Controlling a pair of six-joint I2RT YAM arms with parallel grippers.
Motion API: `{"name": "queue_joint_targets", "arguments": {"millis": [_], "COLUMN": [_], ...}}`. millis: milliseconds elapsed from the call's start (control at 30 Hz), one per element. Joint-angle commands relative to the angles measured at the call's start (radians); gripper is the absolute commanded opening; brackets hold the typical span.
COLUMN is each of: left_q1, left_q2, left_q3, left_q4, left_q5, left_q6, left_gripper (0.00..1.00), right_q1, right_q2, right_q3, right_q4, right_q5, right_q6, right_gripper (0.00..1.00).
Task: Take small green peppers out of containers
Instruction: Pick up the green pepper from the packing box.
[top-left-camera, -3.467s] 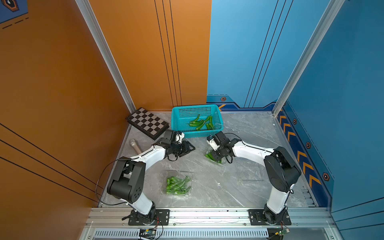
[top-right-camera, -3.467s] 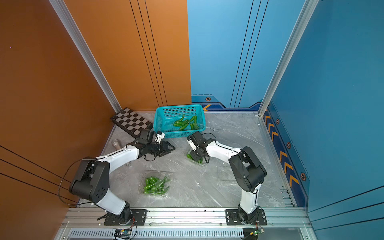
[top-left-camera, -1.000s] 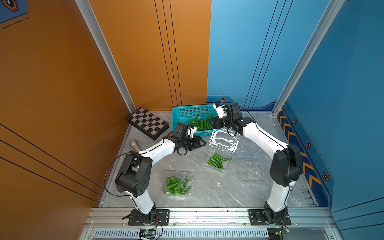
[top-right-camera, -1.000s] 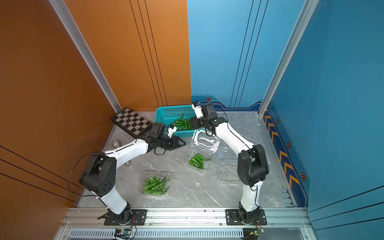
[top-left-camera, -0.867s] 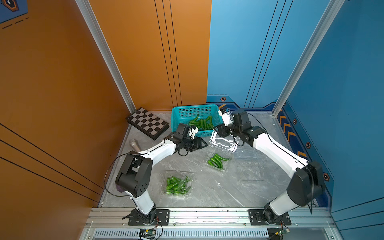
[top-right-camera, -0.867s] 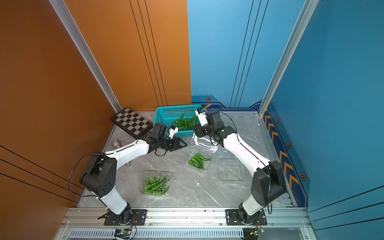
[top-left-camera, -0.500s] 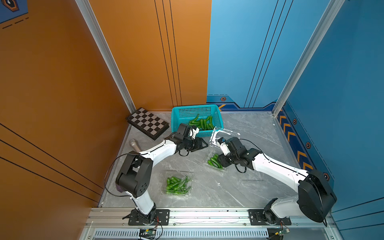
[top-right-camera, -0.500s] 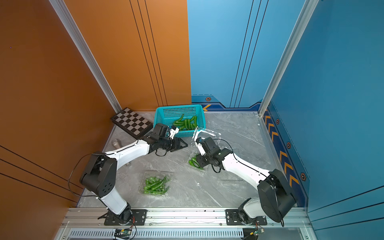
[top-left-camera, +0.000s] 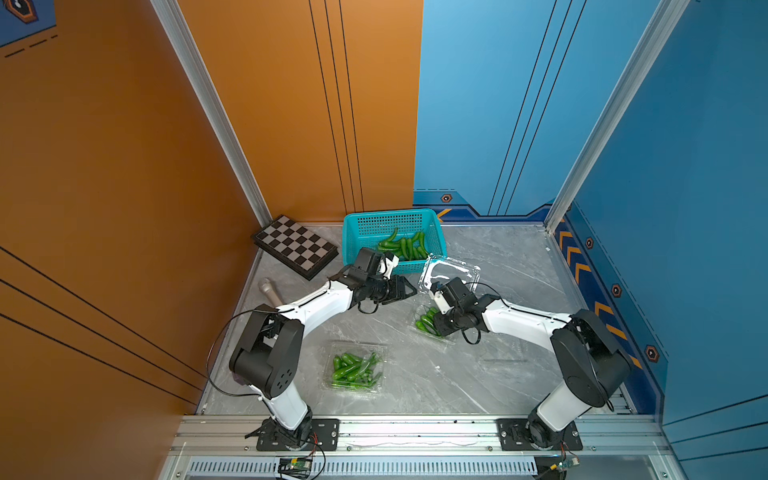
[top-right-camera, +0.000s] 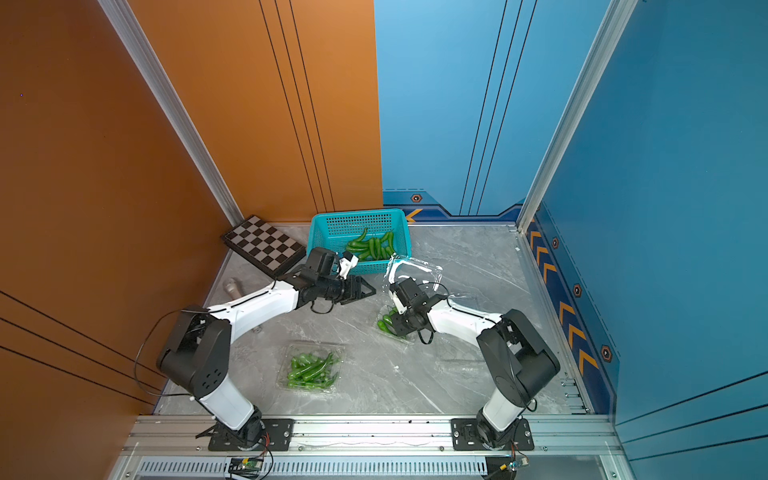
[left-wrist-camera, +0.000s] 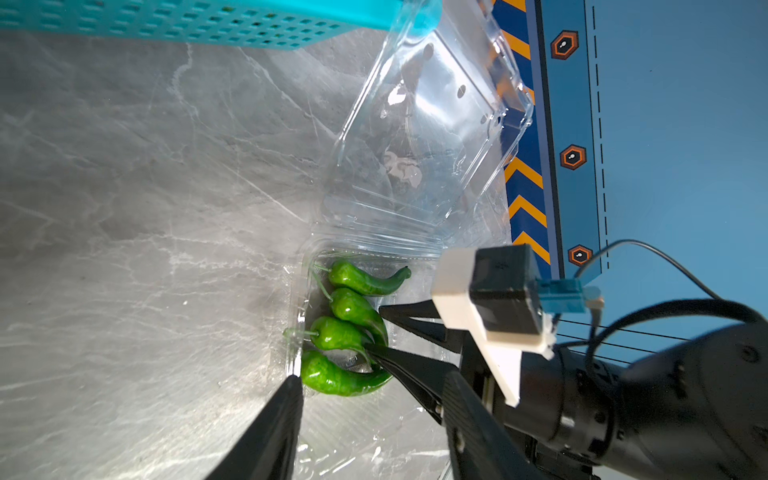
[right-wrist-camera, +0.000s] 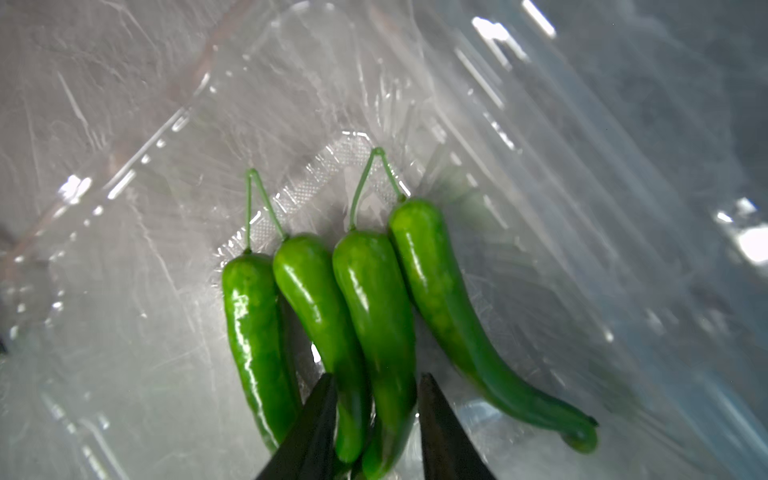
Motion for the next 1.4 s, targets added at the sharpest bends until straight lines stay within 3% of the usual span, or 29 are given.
{"name": "queue_joint_targets", "arguments": {"millis": [0, 500, 767, 933, 1367], "left_q1": [0.001, 0.011, 0.015, 0.022, 0.038], "left_q2": [-0.035, -0.029, -0.028, -0.032, -0.025], "left_q3": [-0.015, -0.015, -0.014, -0.016, -0.008], "left_q4": [-0.015, -0.015, -0.015, -0.015, -0.015], "left_q5": [-0.020, -0.017, -0.014, -0.012, -0.014], "left_q6": [0.016, 0.014, 0.015, 0.014, 0.014], "left_gripper": [0.56, 0.55, 0.55, 0.55, 0.54], "right_q1": [-0.008, -0.059, -0.057, -0.057, -0.044], "right_q2": [0.022, 0.127, 0.172, 0.175, 0.005], "right_q3": [0.049, 0.082, 0.108, 0.099, 0.108], "right_q4": [0.034, 0.053, 0.047, 0.053, 0.024], "right_q5": [-0.002, -0.045, -0.070, -0.061, -0.022], "right_q6": [-0.014, -0.023, -0.025, -0.025, -0.040], "right_gripper": [0.35, 0.29, 0.34, 0.12, 0.04]}}
